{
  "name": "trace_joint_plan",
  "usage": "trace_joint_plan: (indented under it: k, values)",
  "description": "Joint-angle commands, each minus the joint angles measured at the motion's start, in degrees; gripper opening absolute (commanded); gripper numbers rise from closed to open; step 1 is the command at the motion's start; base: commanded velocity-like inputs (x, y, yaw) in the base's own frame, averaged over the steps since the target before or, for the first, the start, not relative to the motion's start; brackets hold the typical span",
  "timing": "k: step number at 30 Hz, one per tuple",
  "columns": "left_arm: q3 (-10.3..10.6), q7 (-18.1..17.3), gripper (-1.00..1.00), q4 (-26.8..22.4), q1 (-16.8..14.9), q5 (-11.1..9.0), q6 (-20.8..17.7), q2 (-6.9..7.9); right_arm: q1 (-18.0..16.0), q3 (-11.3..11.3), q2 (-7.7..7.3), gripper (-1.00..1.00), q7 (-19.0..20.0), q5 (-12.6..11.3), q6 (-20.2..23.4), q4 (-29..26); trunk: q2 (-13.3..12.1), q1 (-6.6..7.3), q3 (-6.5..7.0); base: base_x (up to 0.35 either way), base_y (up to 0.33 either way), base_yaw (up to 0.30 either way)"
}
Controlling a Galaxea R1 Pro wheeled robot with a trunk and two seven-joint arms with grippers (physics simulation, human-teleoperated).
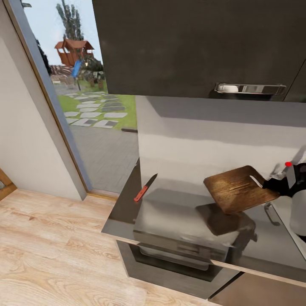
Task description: In the kitchen, take the Vidalia onion out of the sink, dice it on the chopping board with the paring knife, put the diced onion into the bowl on the countertop, then place both the paring knife and the chopping board into the sink.
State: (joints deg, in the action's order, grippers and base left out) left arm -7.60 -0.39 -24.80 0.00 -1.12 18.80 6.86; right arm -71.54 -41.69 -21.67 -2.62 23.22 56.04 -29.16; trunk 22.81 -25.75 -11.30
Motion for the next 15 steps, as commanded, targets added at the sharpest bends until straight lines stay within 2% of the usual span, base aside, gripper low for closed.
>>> trace_joint_plan:
  k: [1, 4, 6, 8, 10, 15]
  values:
    - [-0.05, -0.05, 1.00, -0.03, 0.00, -0.11, 0.09, -0.01, -0.07, -0.85, 0.07, -1.00, -1.30, -0.28, 0.10, 0.04, 0.11, -0.03, -0.10, 0.000, 0.000, 0.000]
    - [-0.05, -0.05, 1.00, 0.01, 0.00, -0.11, 0.09, -0.37, -0.05, -2.44, 0.13, -1.00, -6.66, -0.32, -0.23, 0.09, 0.11, -0.03, -0.10, 0.000, 0.000, 0.000]
    - [-0.05, -0.05, 1.00, 0.02, 0.00, -0.11, 0.09, -0.45, -0.06, -5.12, 0.24, -1.00, -9.02, -0.40, -0.33, 0.11, 0.11, -0.03, -0.10, 0.000, 0.000, 0.000]
    - [-0.05, -0.05, 1.00, 0.02, 0.00, -0.11, 0.09, -0.47, -0.06, -8.59, 1.22, -1.00, -10.77, -0.43, -0.36, 0.12, 0.11, -0.03, -0.10, 0.000, 0.000, 0.000]
    - [-0.05, -0.05, 1.00, 0.02, 0.00, -0.11, 0.09, -0.46, -0.03, -10.59, 2.79, -1.00, -12.88, -0.45, -0.33, 0.08, 0.11, -0.03, -0.10, 0.000, 0.000, 0.000]
    - [-0.05, -0.05, 1.00, 0.02, 0.00, -0.11, 0.09, -0.48, -0.01, -11.43, 3.56, -1.00, -14.95, -0.51, -0.21, 0.00, 0.11, -0.03, 0.00, 0.000, 0.000, -0.084]
